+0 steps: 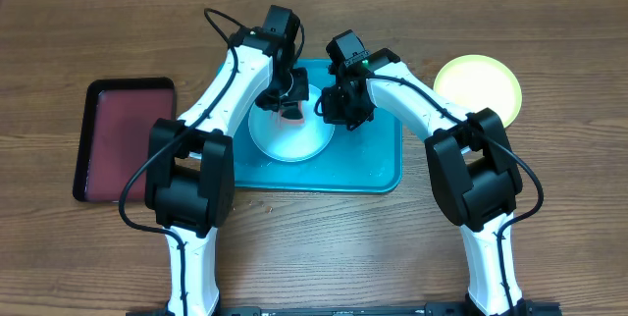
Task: Clean dirty plates on tray and stack at the side
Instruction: 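Hold the blue plate with the right gripper and scrub it with the sponge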
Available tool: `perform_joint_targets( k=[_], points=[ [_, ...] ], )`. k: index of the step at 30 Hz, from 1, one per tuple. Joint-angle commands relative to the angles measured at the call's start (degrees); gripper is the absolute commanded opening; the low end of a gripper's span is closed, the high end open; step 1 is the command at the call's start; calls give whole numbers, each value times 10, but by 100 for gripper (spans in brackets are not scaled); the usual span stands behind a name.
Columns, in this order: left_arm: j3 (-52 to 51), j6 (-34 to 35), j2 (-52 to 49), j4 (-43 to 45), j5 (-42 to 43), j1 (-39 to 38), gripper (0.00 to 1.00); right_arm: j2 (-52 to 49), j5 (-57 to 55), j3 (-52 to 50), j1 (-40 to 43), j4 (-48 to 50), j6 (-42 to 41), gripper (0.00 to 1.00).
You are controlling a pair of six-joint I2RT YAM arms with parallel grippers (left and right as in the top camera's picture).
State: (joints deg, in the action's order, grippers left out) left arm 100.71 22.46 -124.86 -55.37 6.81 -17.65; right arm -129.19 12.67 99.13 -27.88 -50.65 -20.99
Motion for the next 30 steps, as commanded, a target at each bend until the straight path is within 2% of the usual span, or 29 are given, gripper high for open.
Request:
perform_joint_targets(
  k=[1,5,8,15,21,24,27,30],
  points=[
    [-35,14,-5,18,-14,-4,4,-9,-6,-5,-4,3,-3,4],
    [-72,13,-5,43,-35,-3,5,-9,-6,-5,-4,3,-3,4],
    [-87,9,-5,44,-99,-3,4,-9,-6,-5,-4,3,-3,4],
    [-90,-61,-5,32,-274,-3,4,-9,-7,-5,-4,3,-3,4],
    [-66,-73,-5,31,-329,-3,4,-9,-7,-5,-4,3,-2,4],
    [-54,-72,-5,33,-220,-3,4,-9,-13,-5,-4,3,-2,4],
    [-54,-72,-5,33,-25,-3,4,-9,-13,-5,-4,6,-2,4],
    [-54,-67,-5,34,100,-6,4,-9,-13,-5,-4,9,-3,4]
  ],
)
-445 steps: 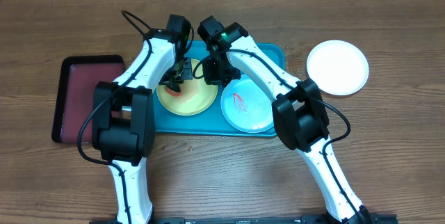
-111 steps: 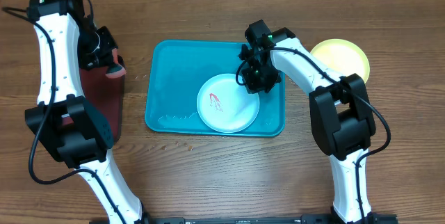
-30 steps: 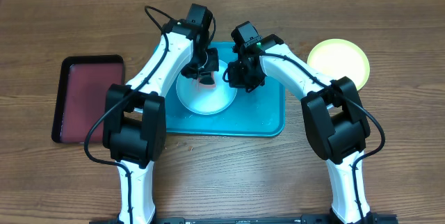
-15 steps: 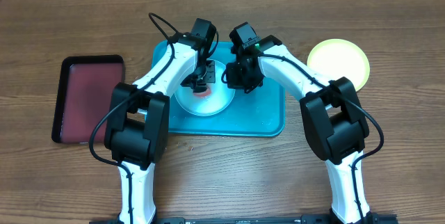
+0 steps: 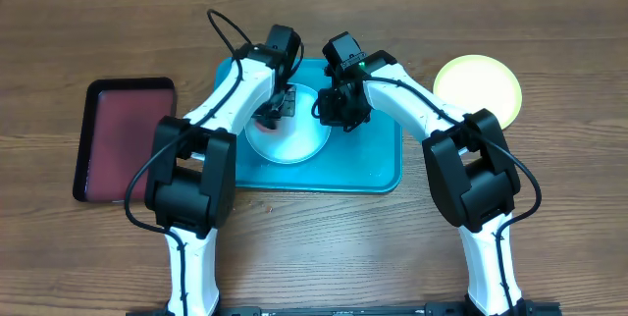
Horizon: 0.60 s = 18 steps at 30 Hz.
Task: Clean dirty plates on tray and stack at the side
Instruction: 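Hold the blue plate with the right gripper and scrub it with the sponge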
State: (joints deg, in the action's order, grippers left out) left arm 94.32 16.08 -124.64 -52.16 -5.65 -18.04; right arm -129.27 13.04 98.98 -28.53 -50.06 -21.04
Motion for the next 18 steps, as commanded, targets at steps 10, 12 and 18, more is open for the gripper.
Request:
perform_joint_targets(
  k=[10,12,18],
  points=[
    [9,-3,-7,-20,223,-45,4,-8,-16,-3,3,-1,-2,4],
    [9,-3,-7,-43,176,-46,4,-8,-16,-3,3,-3,-2,4],
    [9,-2,-7,-93,-5,-41,4,-8,-16,-3,3,-4,-2,4]
  ],
)
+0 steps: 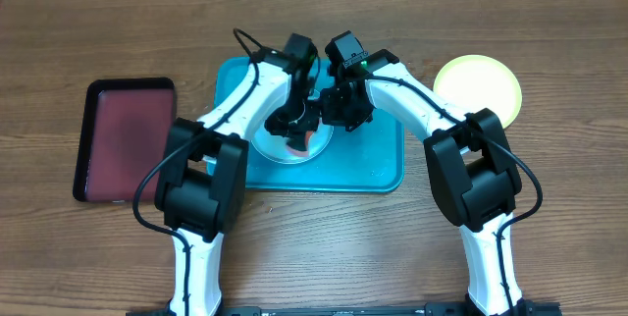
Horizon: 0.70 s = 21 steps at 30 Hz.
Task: Clean dirty plates on tray and stack at the side
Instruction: 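Hold the blue plate with the right gripper and scrub it with the sponge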
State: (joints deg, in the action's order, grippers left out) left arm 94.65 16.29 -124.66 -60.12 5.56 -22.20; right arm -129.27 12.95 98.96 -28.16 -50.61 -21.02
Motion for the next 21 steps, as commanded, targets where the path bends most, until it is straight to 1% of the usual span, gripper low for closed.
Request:
perform_joint_targets(
  k=[1,4,6,8,10,11,13,16,18,21],
  points=[
    [6,-4,-7,-15,-149,3,4,-8,-16,-3,-1,2,-2,4],
    [7,-4,-7,2,-246,13,4,-8,-16,-3,-1,2,-2,4],
    [7,-4,-7,26,-285,18,4,-8,-16,-3,-1,2,-2,4],
    [8,-3,-7,55,-292,23,4,-8,-18,-3,-1,2,-2,4],
    [8,15,-7,86,-276,24,4,-8,-20,-3,-1,2,-2,4],
    [8,21,-7,100,-261,24,4,-8,-20,-3,-1,2,-2,4],
    [8,22,-7,123,-204,24,4,-8,-20,-3,-1,2,-2,4],
    [8,22,-7,149,-72,24,4,-8,-20,-3,-1,2,-2,4],
    [8,21,-7,152,9,23,4,-8,-20,-3,-1,2,-2,4],
    [8,21,-7,136,85,19,5,-8,-20,-3,-1,2,0,4]
  ],
)
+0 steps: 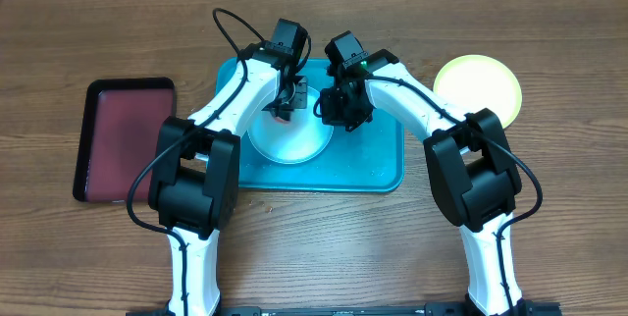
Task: Clean dirty plates on tray and stack at the side
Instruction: 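Hold the blue plate with the right gripper and scrub it with the sponge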
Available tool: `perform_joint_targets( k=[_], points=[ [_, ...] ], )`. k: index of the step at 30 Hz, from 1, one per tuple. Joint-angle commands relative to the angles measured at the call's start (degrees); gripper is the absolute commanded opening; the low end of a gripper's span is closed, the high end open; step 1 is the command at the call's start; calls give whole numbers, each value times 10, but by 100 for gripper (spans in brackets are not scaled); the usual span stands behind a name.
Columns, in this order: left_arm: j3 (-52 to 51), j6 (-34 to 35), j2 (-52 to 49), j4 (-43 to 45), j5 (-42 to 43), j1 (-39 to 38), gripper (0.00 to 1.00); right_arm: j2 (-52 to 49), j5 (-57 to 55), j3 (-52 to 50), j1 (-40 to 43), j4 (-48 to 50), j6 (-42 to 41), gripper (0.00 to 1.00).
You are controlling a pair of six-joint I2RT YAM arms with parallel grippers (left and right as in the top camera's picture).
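A pale blue-white plate point(290, 137) lies on the teal tray point(378, 164) in the overhead view. My left gripper point(283, 105) hangs over the plate's far part, pointing down at it. Its fingers are dark against the plate, and whether they hold anything is hidden. My right gripper point(327, 110) sits at the plate's far right rim and looks closed on it. A yellow-green plate point(479, 88) rests on the table to the right of the tray.
A dark red tray point(126, 139) lies on the wooden table at the left. Both arms cross over the teal tray's far half. Bare wood runs along the front of the table.
My left gripper has moved from the plate's near right part back to its far part. The orange-red thing seen under it no longer shows. The right gripper has stayed put.
My left gripper stood over the plate's far middle, then over its left part, then over its near right with something orange-red under it. Now it is back at the far part. The right gripper stayed at the rim throughout.
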State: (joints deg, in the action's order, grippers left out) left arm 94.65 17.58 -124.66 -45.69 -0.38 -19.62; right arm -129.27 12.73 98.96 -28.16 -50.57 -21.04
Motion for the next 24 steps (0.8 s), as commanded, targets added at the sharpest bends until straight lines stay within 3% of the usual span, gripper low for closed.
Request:
perform_joint_targets(
  k=[1,6,10,16,20,24],
  points=[
    [8,7,-7,-18,153,-9,5,-8,-18,-3,-1,2,0,4],
    [8,-24,-7,-86,137,-9,4,-8,-17,-3,-1,1,0,4],
    [8,-26,-7,-152,-16,4,4,-8,-17,-3,-1,-1,0,4],
    [8,-26,-7,-136,-174,18,4,-8,-18,-3,-1,-1,0,4],
    [8,0,-7,-74,-172,27,4,-8,-18,-3,-1,0,0,4],
    [8,50,-7,-25,-63,27,4,-8,-18,-3,-1,-1,0,4]
  ],
)
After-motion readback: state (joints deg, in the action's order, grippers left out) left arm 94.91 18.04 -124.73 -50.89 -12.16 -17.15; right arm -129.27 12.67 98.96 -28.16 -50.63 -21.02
